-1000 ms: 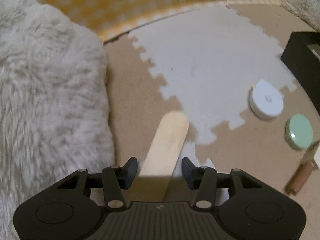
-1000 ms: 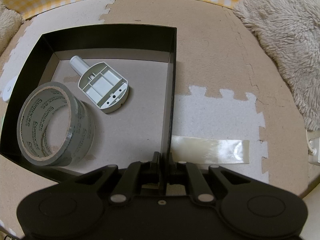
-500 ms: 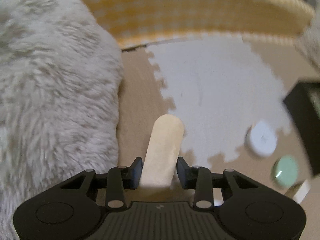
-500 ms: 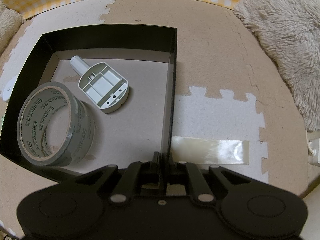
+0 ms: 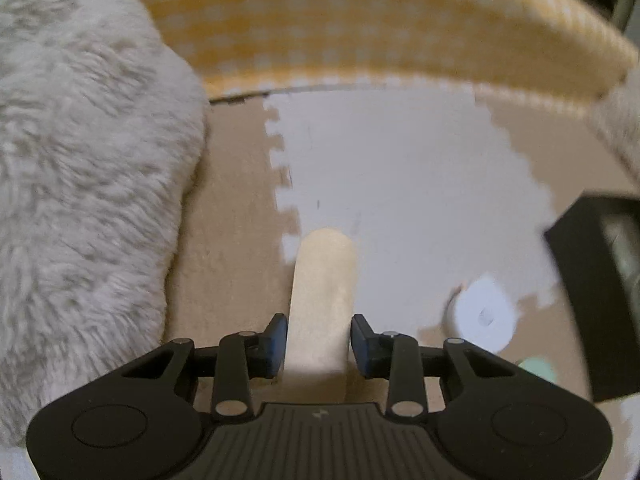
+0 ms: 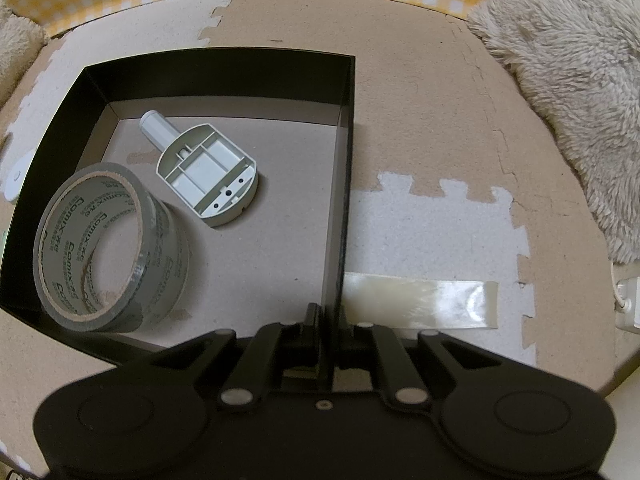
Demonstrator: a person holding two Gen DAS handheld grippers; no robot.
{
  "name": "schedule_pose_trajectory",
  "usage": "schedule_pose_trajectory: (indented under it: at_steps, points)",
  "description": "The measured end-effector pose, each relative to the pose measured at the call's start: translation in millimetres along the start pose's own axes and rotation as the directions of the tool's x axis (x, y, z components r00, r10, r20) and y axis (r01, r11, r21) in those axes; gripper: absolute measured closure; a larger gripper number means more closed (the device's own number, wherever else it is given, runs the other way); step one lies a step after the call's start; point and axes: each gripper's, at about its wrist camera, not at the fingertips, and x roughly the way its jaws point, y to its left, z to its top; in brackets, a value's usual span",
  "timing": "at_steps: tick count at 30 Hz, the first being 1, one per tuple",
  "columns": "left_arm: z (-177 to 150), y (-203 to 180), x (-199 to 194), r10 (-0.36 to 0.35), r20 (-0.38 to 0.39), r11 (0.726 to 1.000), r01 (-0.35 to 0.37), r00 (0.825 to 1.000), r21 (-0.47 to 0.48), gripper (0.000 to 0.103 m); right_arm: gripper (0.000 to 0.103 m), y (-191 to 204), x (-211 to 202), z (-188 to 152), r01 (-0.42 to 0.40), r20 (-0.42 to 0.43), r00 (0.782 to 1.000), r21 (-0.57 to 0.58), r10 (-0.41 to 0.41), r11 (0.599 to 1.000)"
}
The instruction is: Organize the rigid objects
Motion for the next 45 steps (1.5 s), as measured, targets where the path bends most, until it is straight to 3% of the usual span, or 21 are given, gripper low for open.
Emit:
schedule_pose_trajectory:
  at_steps: [8,11,16,19,27,31,37,45]
  points:
    - [-5.9,-8.7,12.5,0.036,-0.029,0.991,-0.032,0.999,0.127,0.067,0.094,0.0,0.0,0.1,0.000,0.000,1.000,-0.001,0.000,1.000]
    - [-5.0,-7.1,11.9,0.030,-0.042,0.993,-0.024,0.999,0.119,0.068,0.094,-0.2,0.0,0.1,-0.001,0.000,1.000,0.000,0.001,1.000]
    - [-3.6,-4.5,1.9,0.016,-0.013,1.000,-0.015,1.000,0.027,0.068,0.095,-0.6,0.2,-0.2,-0.005,0.002,1.000,0.000,0.005,1.000]
    - [2.1,-0.5,-11.3,-0.015,0.041,0.998,0.018,0.999,-0.053,0.068,0.096,-2.2,0.0,0.2,-0.007,0.001,1.000,0.001,0.007,1.000]
    - [11.0,-16.6,-44.4,-0.110,0.149,0.981,0.131,0.983,-0.142,0.068,0.096,-6.9,-7.8,-0.2,-0.015,0.032,0.999,0.027,0.014,1.000]
    - [13.4,-37.1,-61.9,-0.195,0.191,0.955,0.231,0.962,-0.188,0.068,0.098,-8.2,-8.2,-0.6,-0.024,0.031,0.999,0.028,0.023,0.999]
    - [16.8,-84.3,-80.4,-0.333,0.246,0.894,0.388,0.910,-0.223,0.068,0.099,-7.7,-8.6,0.5,-0.028,0.028,0.999,0.029,0.027,0.999]
    - [20.3,-171.7,-69.6,-0.469,0.226,0.834,0.512,0.854,-0.204,0.068,0.099,-8.1,-8.7,1.1,-0.033,0.028,0.999,0.032,0.032,0.999]
